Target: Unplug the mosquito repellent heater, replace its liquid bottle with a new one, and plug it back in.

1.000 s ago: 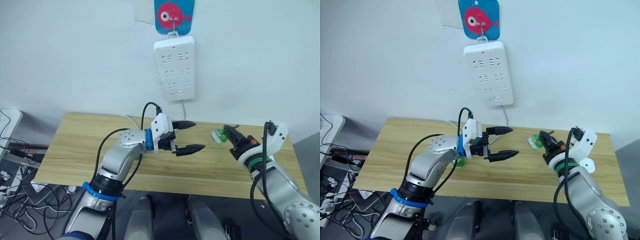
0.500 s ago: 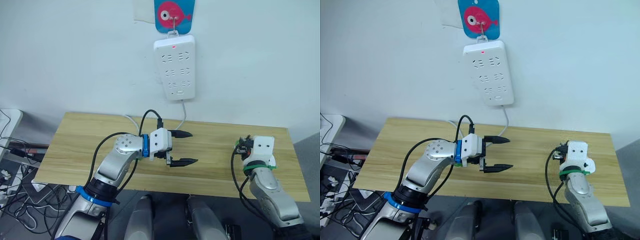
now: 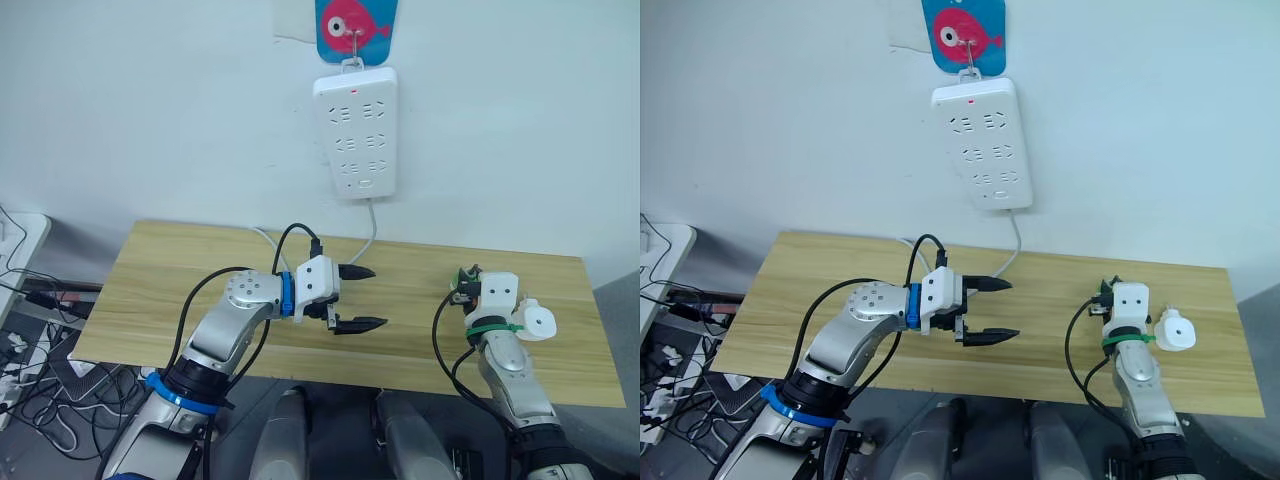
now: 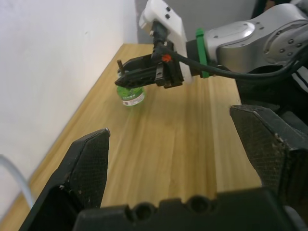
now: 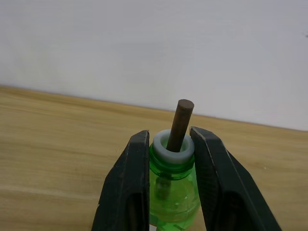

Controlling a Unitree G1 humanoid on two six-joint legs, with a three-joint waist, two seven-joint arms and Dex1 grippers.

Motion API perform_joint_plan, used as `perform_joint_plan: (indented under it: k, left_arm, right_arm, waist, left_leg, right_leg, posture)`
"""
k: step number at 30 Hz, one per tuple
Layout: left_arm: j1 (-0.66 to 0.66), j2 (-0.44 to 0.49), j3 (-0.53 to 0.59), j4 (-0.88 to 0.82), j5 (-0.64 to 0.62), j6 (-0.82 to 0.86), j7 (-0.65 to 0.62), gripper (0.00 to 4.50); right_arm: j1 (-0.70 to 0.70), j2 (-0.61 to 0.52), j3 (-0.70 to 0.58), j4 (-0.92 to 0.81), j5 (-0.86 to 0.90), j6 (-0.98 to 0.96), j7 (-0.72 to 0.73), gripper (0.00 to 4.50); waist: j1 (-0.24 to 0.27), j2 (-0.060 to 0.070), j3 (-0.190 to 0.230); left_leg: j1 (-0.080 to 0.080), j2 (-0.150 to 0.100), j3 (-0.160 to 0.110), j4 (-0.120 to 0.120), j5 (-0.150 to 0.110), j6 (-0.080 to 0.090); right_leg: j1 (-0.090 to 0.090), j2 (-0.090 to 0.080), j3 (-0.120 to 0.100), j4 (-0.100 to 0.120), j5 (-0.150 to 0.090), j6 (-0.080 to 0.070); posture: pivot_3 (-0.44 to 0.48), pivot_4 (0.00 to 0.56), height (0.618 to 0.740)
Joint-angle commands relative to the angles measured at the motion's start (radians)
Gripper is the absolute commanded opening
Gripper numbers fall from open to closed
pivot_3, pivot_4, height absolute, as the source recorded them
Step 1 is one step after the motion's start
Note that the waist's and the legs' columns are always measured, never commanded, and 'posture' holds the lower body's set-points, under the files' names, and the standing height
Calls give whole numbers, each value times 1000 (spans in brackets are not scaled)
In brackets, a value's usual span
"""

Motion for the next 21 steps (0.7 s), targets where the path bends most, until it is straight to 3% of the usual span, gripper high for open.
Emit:
perform_joint_plan:
  k: [1,21]
  left_arm:
    - [-13,1,11,-13,-3,2,1,4500]
    - [-3,18,1,-32,2,10,-6,4500]
  right_arm:
    - [4,10,-31,2,-25,-30,12,867]
    - [-16,54,-76,69,-82,-41,42,867]
  waist:
    - [0,0,0]
    - [1,0,0]
  left_leg:
    - [0,0,0,0,0,0]
    - [0,0,0,0,0,0]
  right_leg:
    - [0,0,0,0,0,0]
    - [0,0,0,0,0,0]
  posture:
    - [154,356,740]
    - [163,355,740]
